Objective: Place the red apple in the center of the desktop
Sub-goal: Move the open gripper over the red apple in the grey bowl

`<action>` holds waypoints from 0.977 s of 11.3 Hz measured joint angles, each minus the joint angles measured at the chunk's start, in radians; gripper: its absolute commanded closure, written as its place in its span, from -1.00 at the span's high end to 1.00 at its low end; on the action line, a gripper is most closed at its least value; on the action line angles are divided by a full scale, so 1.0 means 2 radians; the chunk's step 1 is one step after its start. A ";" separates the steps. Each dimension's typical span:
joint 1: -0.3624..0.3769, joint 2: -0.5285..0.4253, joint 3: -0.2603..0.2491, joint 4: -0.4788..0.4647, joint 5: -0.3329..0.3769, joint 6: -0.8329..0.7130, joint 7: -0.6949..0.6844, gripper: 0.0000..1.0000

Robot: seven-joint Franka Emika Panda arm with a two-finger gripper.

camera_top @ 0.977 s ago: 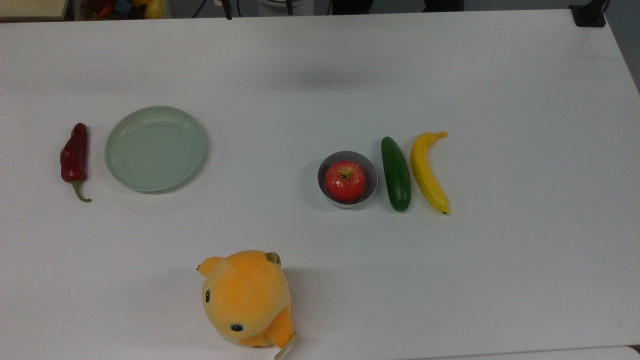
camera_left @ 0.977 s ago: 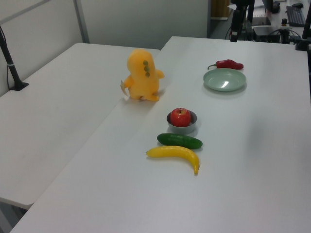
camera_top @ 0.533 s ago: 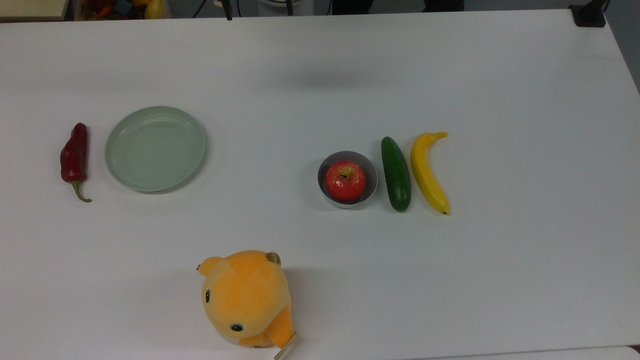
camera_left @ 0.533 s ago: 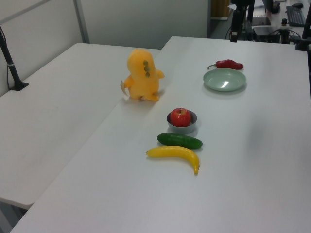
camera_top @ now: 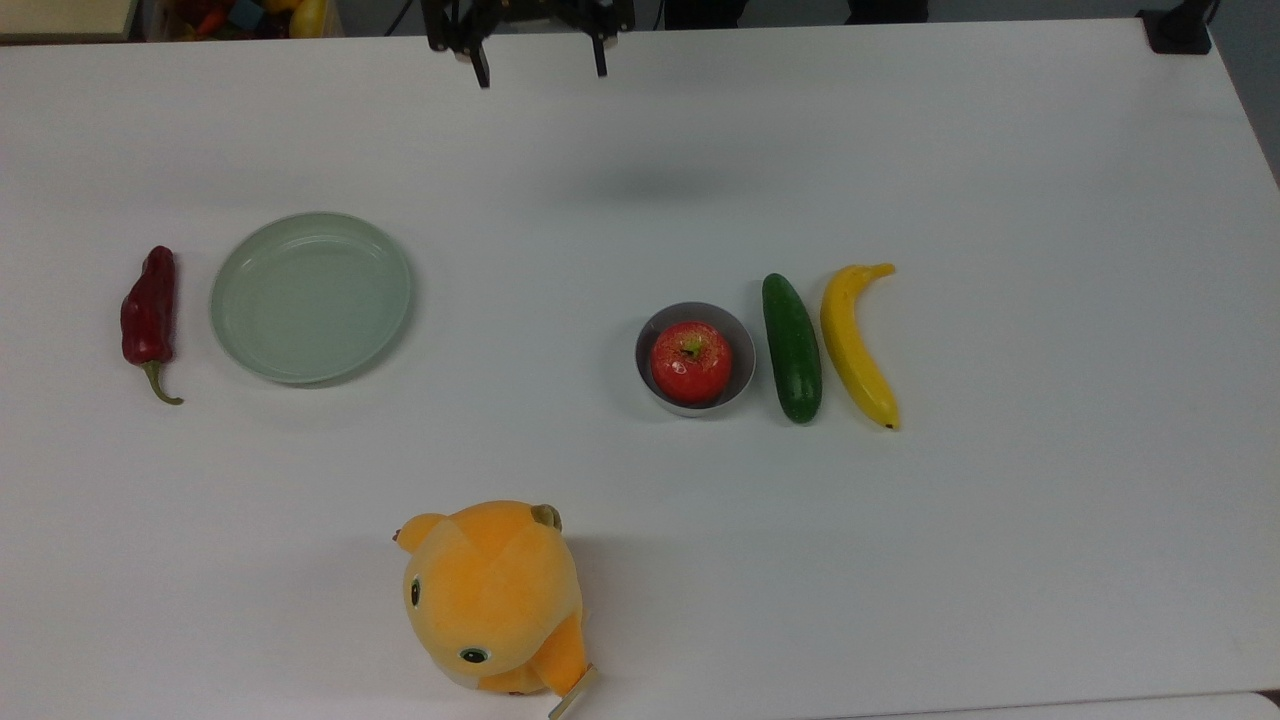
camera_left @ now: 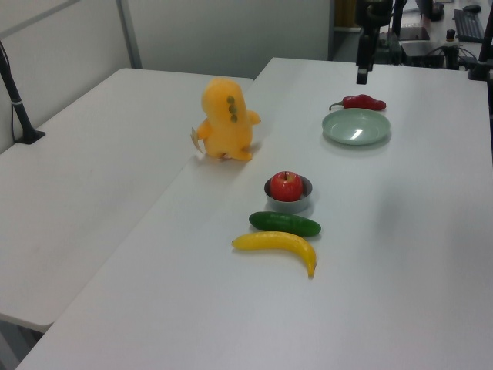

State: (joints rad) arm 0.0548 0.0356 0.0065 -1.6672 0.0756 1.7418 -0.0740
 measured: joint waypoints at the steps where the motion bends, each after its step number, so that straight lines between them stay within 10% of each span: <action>1: 0.004 0.014 0.000 0.012 0.000 0.019 0.000 1.00; 11: 0.077 0.152 0.003 0.029 0.000 0.203 0.003 1.00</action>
State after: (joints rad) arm 0.2081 0.3399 0.0123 -1.6097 0.0758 2.1482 -0.0681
